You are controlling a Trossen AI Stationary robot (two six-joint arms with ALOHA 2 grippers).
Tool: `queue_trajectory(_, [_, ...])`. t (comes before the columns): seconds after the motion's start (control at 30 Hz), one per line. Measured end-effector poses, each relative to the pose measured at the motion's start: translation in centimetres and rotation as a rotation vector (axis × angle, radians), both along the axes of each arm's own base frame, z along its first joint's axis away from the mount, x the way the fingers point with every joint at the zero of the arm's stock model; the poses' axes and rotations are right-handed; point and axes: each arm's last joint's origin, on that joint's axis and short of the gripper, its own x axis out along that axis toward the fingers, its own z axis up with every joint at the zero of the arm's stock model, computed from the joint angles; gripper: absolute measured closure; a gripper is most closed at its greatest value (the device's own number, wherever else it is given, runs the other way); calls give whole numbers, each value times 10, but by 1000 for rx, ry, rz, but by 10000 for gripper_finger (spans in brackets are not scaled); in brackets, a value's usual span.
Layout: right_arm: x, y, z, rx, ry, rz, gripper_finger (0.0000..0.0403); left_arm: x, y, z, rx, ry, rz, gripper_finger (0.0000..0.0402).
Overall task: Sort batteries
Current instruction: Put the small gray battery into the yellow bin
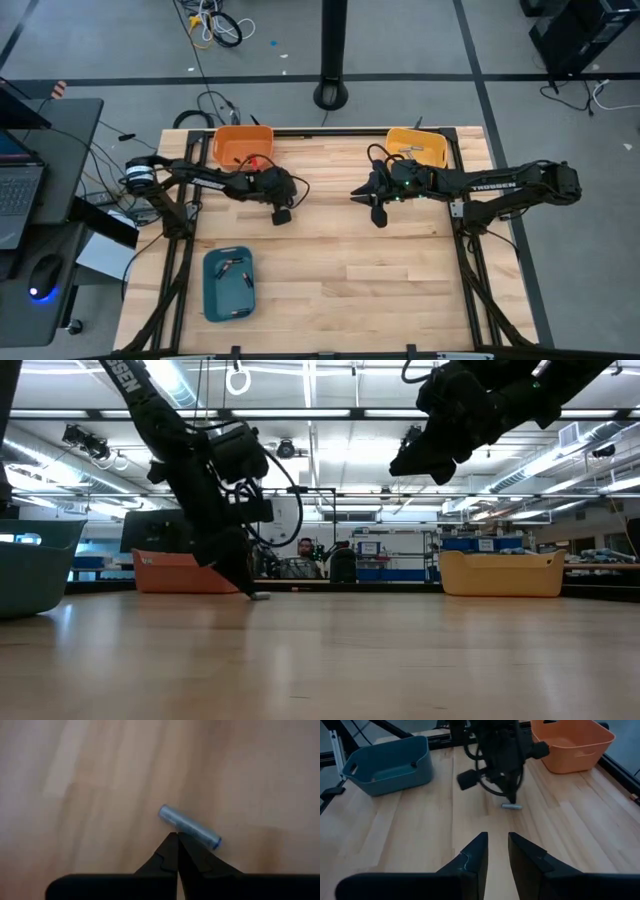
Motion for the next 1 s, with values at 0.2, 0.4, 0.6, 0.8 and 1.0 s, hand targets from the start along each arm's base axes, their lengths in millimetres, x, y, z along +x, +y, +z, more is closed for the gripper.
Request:
queue_trajectory(0.2, [0, 0, 0, 0, 0, 0, 318, 6, -4, 14, -52, -24, -10, 377])
queue_trajectory(0.4, [0, 0, 0, 0, 0, 0, 317, 12, -4, 22, -120, -51, 47, 328])
queue_trajectory(0.6, [1, 0, -5, 4, 30, -4, 320, 18, -6, 27, -239, -147, 66, 276])
queue_trajectory(0.8, [18, -3, -44, 55, 187, -73, 314, 22, -12, 25, -151, -274, 85, 292])
queue_trajectory(1.0, [34, 12, -80, 46, 285, -72, 274, 20, -22, 22, -164, -529, 23, 380])
